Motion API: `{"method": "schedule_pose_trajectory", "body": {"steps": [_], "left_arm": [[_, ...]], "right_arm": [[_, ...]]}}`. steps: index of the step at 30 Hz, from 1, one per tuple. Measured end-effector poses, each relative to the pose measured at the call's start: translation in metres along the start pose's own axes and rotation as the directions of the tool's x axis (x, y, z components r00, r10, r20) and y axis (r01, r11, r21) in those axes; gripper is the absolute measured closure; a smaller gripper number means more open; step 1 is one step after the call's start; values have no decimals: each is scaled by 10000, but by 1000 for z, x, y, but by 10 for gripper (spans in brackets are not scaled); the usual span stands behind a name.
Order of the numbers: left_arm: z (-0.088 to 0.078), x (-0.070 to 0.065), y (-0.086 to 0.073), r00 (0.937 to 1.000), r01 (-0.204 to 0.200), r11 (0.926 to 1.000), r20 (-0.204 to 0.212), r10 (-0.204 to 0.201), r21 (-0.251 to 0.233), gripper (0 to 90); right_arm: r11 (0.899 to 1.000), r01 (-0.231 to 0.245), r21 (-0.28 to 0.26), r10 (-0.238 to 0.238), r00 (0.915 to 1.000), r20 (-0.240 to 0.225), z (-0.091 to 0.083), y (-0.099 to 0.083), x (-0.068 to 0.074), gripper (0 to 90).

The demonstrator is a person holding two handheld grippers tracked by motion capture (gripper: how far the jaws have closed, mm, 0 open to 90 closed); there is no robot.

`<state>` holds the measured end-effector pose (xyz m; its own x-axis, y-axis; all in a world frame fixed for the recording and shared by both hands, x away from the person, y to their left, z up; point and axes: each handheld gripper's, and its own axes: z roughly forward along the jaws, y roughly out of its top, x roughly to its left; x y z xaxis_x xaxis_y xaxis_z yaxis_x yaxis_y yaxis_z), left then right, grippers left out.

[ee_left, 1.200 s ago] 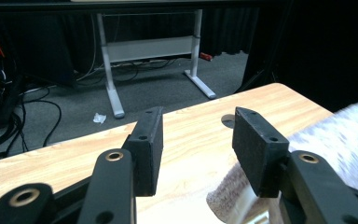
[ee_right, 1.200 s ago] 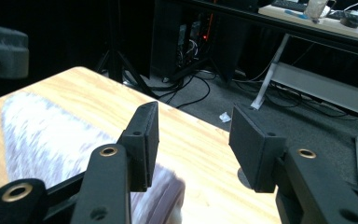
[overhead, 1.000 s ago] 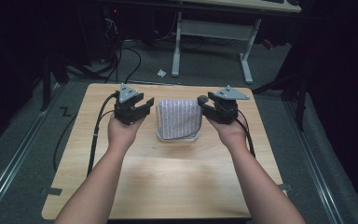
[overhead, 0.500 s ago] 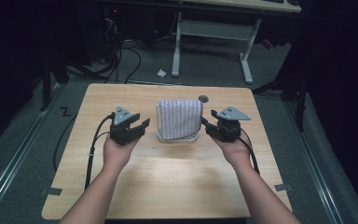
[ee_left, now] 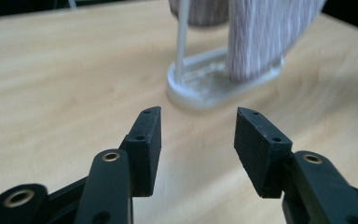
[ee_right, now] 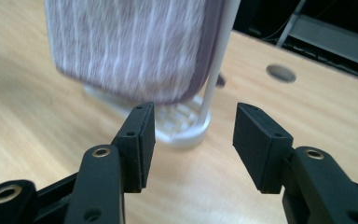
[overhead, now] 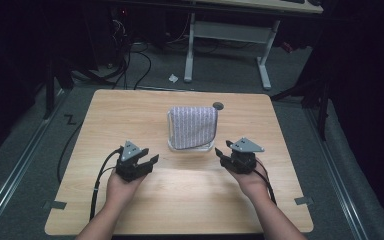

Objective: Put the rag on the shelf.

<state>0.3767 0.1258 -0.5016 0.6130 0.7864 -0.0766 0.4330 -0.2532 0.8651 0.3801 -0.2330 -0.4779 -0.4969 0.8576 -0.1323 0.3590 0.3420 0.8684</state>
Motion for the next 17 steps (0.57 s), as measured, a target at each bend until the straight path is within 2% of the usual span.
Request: {"method": "schedule_pose_trajectory", "body": {"steps": [3, 4, 5, 6, 7, 8, 9, 10, 12, 13, 17], "left_arm": [[-12, -4, -20, 9998, -6, 9997, 204, 2, 231, 497], [-19, -6, -31, 9987, 97, 9997, 494, -107, 212, 495], [-26, -7, -43, 9978, 206, 9998, 631, -211, 84, 484], [-32, -8, -53, 9985, 215, 9997, 503, -221, 129, 489], [-35, -9, -54, 9991, 153, 9971, 372, -182, 752, 539], [-38, -8, -52, 9990, 32, 9966, 453, -69, 818, 486], [-44, -7, -53, 9994, -85, 9990, 351, 69, 446, 453], [-47, -5, -54, 9997, 53, 9997, 248, -59, 242, 488], [-45, 0, -53, 9978, 590, 9975, 268, -600, 378, 480], [-44, 1, -53, 9970, 678, 9972, 363, -690, 321, 477], [-40, -1, -52, 9990, 212, 9989, 374, -228, 415, 474]], "right_arm": [[9994, -14, 337, 15, 10000, -37, -4, -21, 9, 469], [9994, -38, 357, 38, 10000, -16, -7, -26, 11, 467], [9998, -133, 127, 131, 9998, 116, -16, -38, 15, 472], [9996, -251, -135, 254, 9995, 186, -24, -51, 17, 510], [9997, -233, -41, 234, 9995, 209, -28, -61, 20, 511], [9989, 34, 457, -31, 10000, -71, -29, -63, 22, 468], [9974, 276, 667, -270, 9996, -96, -30, -64, 24, 477], [9974, 438, 576, -441, 9990, 53, -32, -66, 26, 497], [9985, 158, 526, -154, 9998, -88, -31, -64, 27, 484], [9988, 108, 485, -102, 9999, -126, -28, -63, 29, 485], [9980, 409, 482, -399, 9990, -214, -22, -59, 37, 473]]}}
